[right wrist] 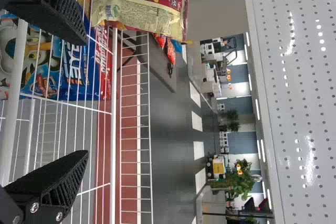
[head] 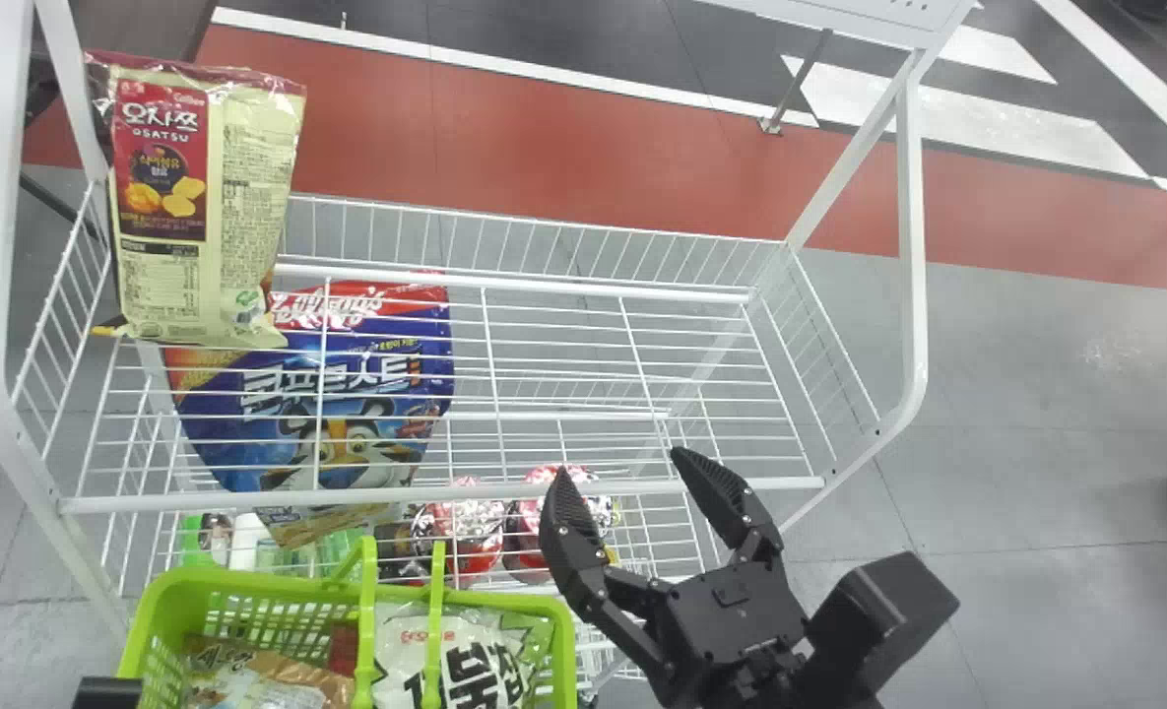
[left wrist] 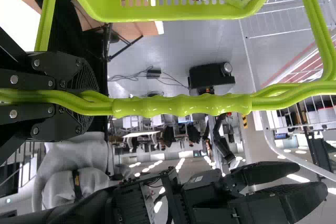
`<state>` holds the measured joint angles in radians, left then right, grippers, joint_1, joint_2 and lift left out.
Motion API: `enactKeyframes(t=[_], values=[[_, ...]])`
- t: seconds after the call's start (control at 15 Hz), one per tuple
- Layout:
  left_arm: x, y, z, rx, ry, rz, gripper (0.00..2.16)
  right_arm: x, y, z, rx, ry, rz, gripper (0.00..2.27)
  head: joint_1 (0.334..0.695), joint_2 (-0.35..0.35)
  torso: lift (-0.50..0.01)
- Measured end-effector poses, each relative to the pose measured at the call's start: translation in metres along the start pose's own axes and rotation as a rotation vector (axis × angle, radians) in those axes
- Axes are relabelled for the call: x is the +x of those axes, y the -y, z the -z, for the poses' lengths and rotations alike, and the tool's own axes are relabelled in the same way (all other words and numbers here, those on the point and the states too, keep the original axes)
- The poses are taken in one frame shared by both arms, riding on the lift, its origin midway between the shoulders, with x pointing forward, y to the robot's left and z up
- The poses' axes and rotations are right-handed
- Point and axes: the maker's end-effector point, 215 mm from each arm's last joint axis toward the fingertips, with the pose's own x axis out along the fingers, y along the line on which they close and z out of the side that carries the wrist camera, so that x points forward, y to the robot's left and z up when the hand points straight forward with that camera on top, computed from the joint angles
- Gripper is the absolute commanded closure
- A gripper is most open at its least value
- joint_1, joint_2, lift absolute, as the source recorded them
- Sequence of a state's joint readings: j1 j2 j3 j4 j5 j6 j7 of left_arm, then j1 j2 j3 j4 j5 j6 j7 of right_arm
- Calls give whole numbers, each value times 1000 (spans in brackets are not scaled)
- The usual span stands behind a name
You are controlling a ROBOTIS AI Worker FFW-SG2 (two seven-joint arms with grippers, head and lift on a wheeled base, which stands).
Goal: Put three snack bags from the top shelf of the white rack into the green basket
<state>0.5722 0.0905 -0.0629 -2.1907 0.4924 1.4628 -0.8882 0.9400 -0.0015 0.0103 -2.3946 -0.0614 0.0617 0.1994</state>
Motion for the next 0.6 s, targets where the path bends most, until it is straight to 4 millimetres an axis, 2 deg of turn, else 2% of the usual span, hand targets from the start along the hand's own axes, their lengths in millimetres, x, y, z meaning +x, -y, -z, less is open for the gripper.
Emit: enactKeyframes(t=[0.6], values=[[0,1,2,-2,-2,2,2152,-2,0,-5,-1,14,1,70,695,-350,0]])
